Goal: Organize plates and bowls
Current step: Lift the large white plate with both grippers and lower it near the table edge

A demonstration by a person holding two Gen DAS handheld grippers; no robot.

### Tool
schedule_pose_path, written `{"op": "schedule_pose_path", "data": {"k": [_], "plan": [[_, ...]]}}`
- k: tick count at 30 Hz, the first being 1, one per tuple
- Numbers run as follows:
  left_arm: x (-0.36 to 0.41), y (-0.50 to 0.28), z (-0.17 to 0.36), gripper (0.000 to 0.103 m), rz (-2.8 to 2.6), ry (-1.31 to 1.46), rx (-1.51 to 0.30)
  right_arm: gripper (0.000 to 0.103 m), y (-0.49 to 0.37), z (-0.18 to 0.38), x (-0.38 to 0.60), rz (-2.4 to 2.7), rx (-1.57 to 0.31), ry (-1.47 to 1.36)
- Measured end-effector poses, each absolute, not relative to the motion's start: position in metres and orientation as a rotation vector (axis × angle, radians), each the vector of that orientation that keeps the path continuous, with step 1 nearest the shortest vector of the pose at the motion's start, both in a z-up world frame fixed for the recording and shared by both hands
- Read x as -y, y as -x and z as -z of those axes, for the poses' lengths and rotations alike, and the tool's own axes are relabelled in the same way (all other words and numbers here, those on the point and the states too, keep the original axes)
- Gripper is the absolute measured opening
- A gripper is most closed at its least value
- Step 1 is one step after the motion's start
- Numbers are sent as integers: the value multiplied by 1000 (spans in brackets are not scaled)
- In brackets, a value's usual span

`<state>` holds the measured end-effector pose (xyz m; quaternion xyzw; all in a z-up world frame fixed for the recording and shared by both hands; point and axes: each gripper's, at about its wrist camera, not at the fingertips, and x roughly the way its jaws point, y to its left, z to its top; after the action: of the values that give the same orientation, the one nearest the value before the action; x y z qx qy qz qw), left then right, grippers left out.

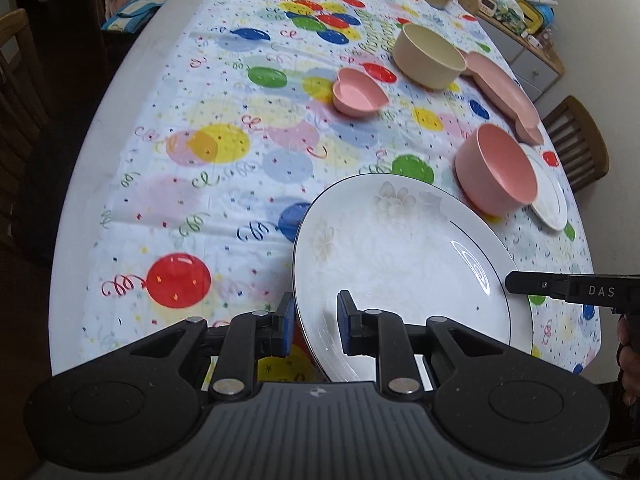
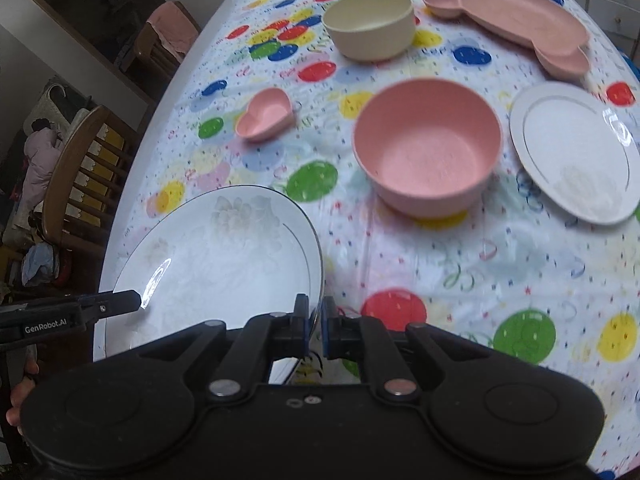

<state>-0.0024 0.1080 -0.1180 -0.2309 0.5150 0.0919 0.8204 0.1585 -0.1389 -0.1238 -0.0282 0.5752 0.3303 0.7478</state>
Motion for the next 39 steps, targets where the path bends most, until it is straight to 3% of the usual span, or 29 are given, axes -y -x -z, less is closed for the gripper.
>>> {"op": "schedule_pose_path", "data": {"k": [27,39], "plan": [[-97,6,145,21,-190,498,-1212,5,-135,149,160,-666,-1313,76],[-96,11,98,21,-179,426,-1086,18,-126,118,163,-644,-1217,102]]}}
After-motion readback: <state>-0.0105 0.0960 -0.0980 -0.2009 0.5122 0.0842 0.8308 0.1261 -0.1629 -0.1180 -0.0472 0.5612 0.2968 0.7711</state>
